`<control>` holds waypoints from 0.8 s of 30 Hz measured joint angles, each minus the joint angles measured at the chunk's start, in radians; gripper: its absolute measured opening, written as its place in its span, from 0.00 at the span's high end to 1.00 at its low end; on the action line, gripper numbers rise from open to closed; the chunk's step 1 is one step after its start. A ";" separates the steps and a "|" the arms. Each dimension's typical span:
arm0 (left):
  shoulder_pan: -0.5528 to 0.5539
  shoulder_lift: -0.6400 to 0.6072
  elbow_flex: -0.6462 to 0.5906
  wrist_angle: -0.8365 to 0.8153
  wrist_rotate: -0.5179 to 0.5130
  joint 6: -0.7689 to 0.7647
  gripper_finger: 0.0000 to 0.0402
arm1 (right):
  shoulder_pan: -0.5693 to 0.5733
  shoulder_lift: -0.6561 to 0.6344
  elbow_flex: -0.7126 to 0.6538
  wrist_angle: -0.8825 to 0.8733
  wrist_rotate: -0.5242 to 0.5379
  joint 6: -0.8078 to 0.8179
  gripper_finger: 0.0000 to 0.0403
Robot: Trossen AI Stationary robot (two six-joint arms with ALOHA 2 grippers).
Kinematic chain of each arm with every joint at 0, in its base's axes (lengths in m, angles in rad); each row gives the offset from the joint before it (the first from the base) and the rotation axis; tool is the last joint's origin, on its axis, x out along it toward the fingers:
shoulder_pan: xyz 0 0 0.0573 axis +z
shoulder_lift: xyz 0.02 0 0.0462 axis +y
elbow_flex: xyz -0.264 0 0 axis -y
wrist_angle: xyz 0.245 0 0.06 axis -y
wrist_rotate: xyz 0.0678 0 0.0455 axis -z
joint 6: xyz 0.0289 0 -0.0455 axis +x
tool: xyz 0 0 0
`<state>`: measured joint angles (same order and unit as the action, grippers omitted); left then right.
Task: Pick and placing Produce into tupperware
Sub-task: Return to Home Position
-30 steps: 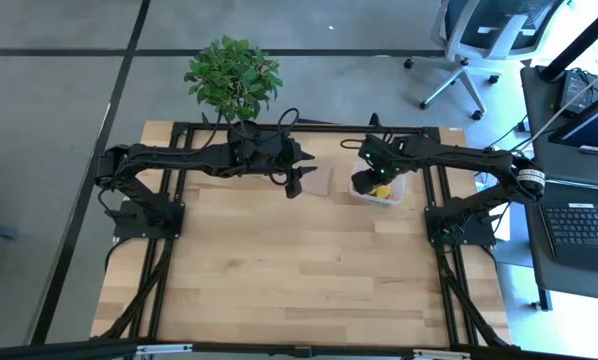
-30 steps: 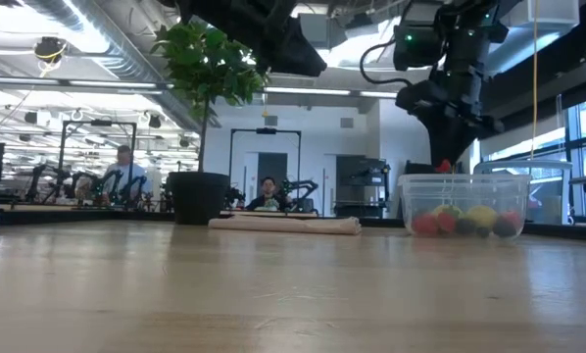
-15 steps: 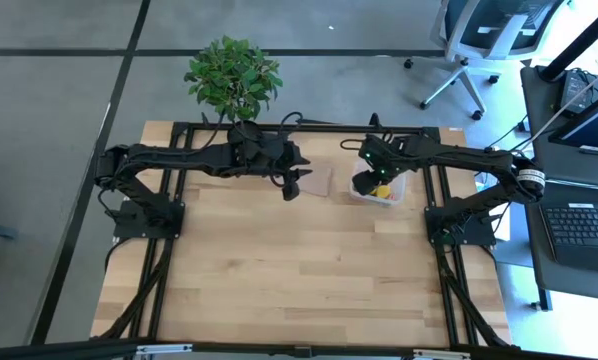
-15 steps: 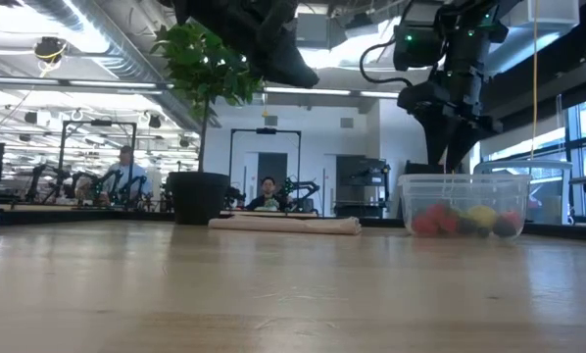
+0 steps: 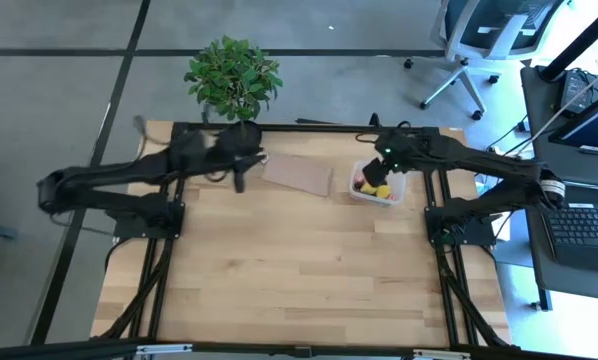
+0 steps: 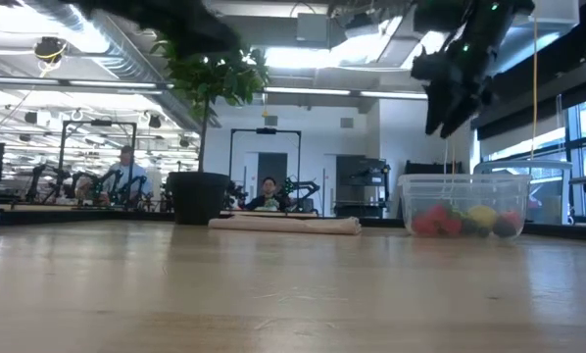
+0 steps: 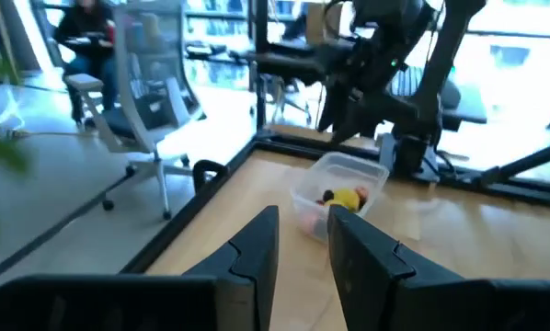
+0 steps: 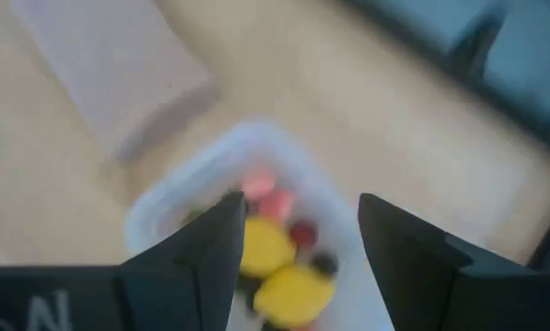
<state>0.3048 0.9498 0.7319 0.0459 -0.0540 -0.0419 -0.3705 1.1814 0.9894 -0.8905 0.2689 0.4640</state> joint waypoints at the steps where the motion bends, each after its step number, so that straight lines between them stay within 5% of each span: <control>1: 0.005 -0.058 -0.051 0.011 -0.006 -0.012 0.78 | 0.004 -0.022 0.000 0.023 0.030 -0.030 0.47; 7: 0.011 -0.334 -0.275 0.056 -0.032 -0.051 0.80 | 0.009 -0.172 -0.023 0.256 0.063 -0.202 0.46; 24: 0.011 -0.746 -0.585 0.138 -0.102 -0.164 0.86 | 0.008 -0.696 -0.549 0.728 -0.044 -0.207 0.47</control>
<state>0.3157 0.2037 0.1467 0.1839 -0.1558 -0.2060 -0.3622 0.4859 0.4404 -0.1624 0.2249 0.2568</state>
